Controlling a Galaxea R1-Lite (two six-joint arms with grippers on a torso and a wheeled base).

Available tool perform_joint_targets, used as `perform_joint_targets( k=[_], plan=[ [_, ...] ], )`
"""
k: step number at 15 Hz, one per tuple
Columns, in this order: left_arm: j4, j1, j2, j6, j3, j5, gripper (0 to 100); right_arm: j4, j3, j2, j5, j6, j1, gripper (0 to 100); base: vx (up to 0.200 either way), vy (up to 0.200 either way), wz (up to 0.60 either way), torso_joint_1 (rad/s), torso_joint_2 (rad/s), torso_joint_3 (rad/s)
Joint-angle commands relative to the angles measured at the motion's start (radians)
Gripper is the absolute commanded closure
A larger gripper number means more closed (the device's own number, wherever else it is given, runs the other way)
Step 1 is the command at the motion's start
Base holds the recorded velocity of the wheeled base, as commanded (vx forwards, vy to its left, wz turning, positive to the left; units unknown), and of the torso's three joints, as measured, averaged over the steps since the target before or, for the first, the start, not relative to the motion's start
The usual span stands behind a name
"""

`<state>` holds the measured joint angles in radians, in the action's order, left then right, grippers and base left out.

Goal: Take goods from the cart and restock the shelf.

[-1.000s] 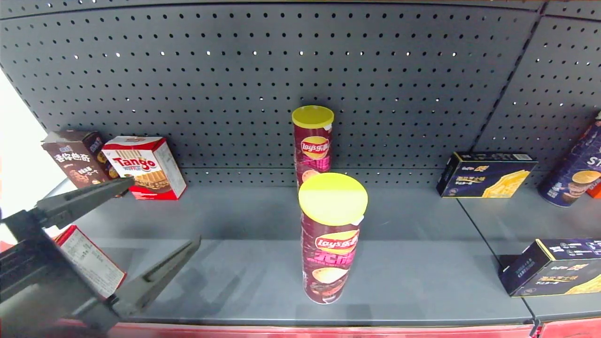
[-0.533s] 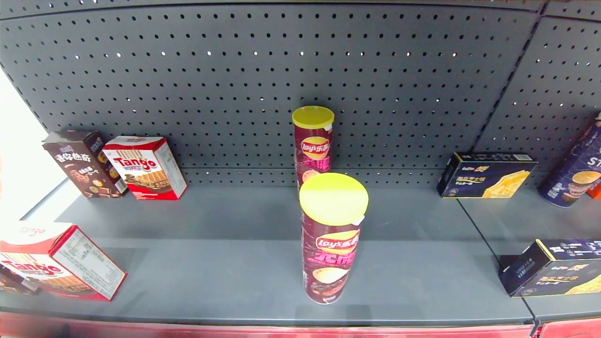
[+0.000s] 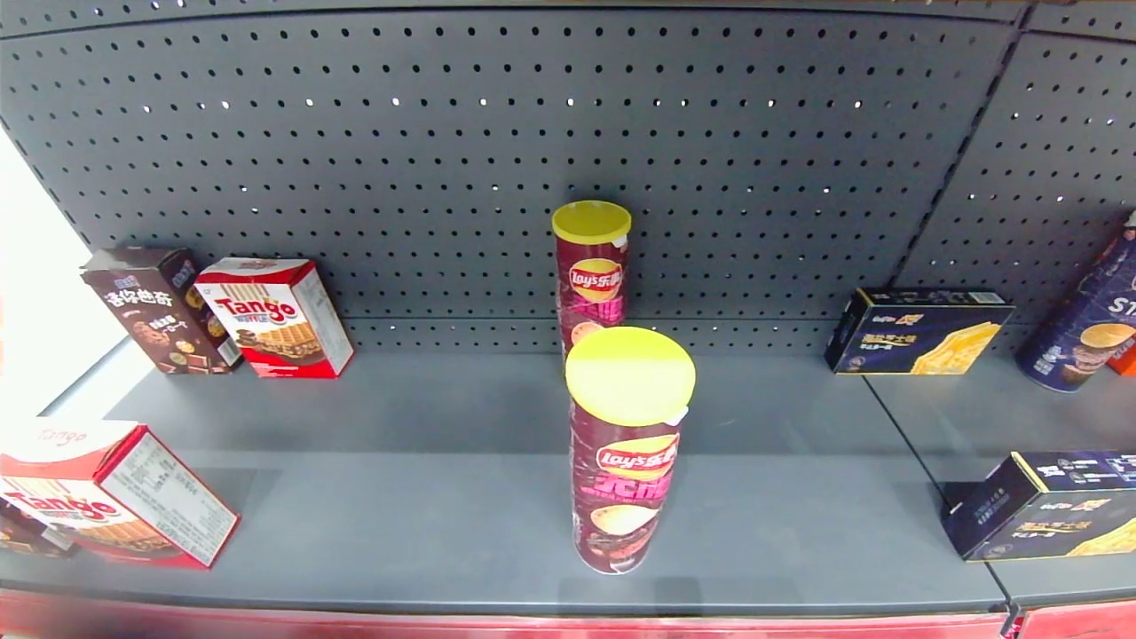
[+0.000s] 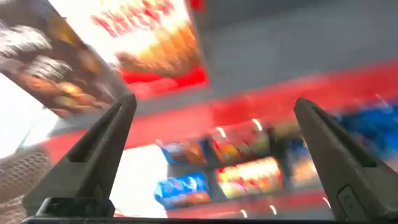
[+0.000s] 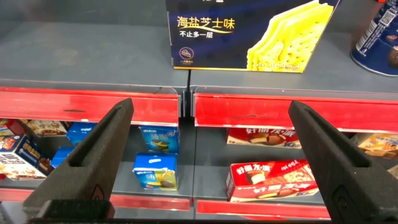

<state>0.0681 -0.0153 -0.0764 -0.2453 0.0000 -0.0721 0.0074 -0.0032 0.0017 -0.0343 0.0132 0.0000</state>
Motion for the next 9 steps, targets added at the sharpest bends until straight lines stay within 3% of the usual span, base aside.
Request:
perform_joint_targets(
  k=[1,7,8,9],
  plan=[
    [-0.011,0.017,0.067,0.006,-0.002,-0.029,0,0.0,0.0,0.001,0.001,0.001,0.0,0,0.0,0.0,0.0,0.0,0.0,0.0],
    [-0.01,0.017,0.067,0.012,-0.002,-0.032,0,0.0,0.0,0.001,0.001,0.001,0.0,0,0.0,0.0,0.0,0.0,0.0,0.0],
    [-0.01,0.017,0.067,0.027,-0.002,-0.008,0,0.0,0.0,0.001,0.001,0.001,0.0,0,0.0,0.0,0.0,0.0,0.0,0.0],
    [-0.013,0.017,0.067,0.058,-0.002,0.069,0,0.0,0.0,0.001,-0.001,0.001,0.0,0,0.0,0.0,0.0,0.0,0.0,0.0]
  ],
)
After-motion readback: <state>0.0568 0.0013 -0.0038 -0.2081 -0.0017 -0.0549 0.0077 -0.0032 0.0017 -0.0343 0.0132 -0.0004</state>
